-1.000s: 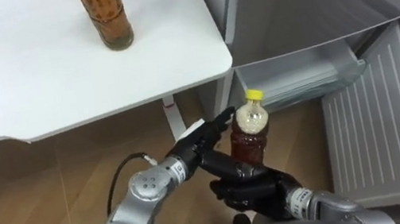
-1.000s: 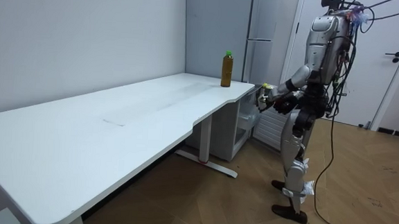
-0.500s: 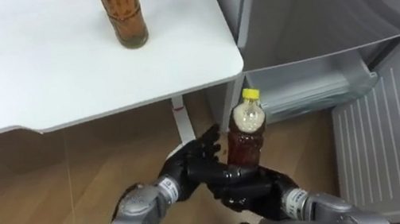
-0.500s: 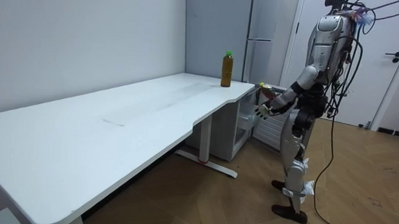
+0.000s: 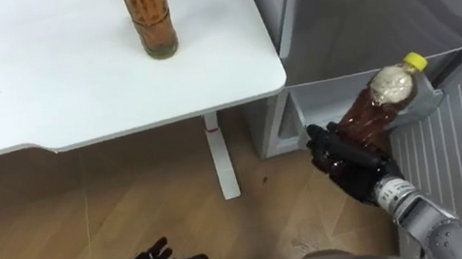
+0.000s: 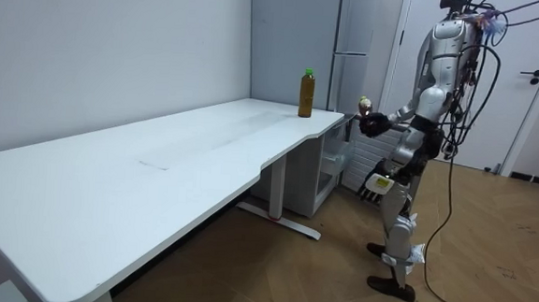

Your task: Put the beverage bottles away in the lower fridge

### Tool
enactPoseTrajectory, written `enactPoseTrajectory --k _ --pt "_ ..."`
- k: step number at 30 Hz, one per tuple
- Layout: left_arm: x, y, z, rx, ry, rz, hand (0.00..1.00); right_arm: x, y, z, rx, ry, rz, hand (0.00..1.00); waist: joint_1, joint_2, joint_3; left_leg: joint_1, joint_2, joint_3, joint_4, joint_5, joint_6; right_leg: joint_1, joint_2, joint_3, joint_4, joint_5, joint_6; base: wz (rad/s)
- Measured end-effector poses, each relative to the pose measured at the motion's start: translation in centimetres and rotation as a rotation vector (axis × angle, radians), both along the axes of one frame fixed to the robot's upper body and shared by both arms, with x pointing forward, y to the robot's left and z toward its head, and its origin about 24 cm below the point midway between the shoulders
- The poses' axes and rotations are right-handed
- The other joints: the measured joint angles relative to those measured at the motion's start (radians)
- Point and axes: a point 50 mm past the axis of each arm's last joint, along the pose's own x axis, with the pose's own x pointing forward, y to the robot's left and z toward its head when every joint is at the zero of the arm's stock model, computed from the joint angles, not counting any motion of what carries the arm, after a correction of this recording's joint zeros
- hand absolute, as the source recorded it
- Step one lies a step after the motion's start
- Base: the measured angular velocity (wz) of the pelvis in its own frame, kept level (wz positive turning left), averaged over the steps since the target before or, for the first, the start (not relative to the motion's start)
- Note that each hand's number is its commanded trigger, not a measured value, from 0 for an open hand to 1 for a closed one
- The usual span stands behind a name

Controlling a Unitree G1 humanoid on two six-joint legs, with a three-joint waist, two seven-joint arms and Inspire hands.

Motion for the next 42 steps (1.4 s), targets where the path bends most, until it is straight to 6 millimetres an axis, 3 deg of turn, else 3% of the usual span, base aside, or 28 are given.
enactPoseTrajectory --k 13,20,25,27,31,37,42 --pt "-1.1 0.6 -0.1 -0.03 0.034 0.142 0.0 0.1 -1.5 -0.9 0.01 0.063 -0.095 1.0 0.001 0.002 0.0038 -0.074 -0.004 -0.011 0.028 0.002 0.003 -0.077 -0.018 -0.014 0.047 -0.015 0.001 0.03" --pt "-0.8 1.2 -0.1 0.022 0.057 0.169 0.0 3.1 -3.6 -1.0 0.045 0.129 -0.315 1.0 0.004 0.005 0.0062 -0.18 -0.008 -0.02 0.078 0.003 0.005 -0.175 -0.032 -0.039 0.085 -0.016 -0.001 0.07" --pt "1.0 1.3 -0.1 0.057 0.06 0.175 0.0 6.2 -4.2 0.1 0.076 0.115 -0.413 1.0 0.013 0.002 0.0128 -0.277 -0.02 -0.038 0.109 0.013 0.014 -0.282 -0.054 -0.048 0.151 -0.02 -0.006 0.11" --pt "2.4 1.3 0.1 0.075 0.044 0.172 0.0 8.1 -4.4 1.0 0.124 0.1 -0.484 1.0 0.025 -0.003 0.0257 -0.317 -0.034 -0.037 0.11 0.029 0.021 -0.333 -0.068 -0.039 0.175 -0.02 -0.006 0.02" --pt "2.8 1.4 0.1 0.12 0.053 0.176 0.0 9.7 -4.5 2.0 0.165 0.091 -0.535 1.0 0.033 -0.006 0.0298 -0.386 -0.044 -0.035 0.147 0.033 0.023 -0.403 -0.084 -0.037 0.218 -0.023 -0.006 0.03" --pt "4.0 1.6 0.2 0.185 0.048 0.19 0.0 11.1 -6.7 3.6 0.169 0.074 -0.631 1.0 0.064 -0.013 0.0342 -0.519 -0.058 -0.035 0.211 0.041 0.035 -0.532 -0.112 -0.042 0.279 -0.025 -0.007 0.1" --pt "6.1 1.8 0.7 0.243 0.018 0.203 0.0 12.8 -7.2 5.1 0.171 0.077 -0.667 1.0 0.075 -0.04 0.0507 -0.589 -0.071 -0.037 0.239 0.047 0.042 -0.608 -0.135 -0.046 0.322 -0.034 -0.009 0.09"
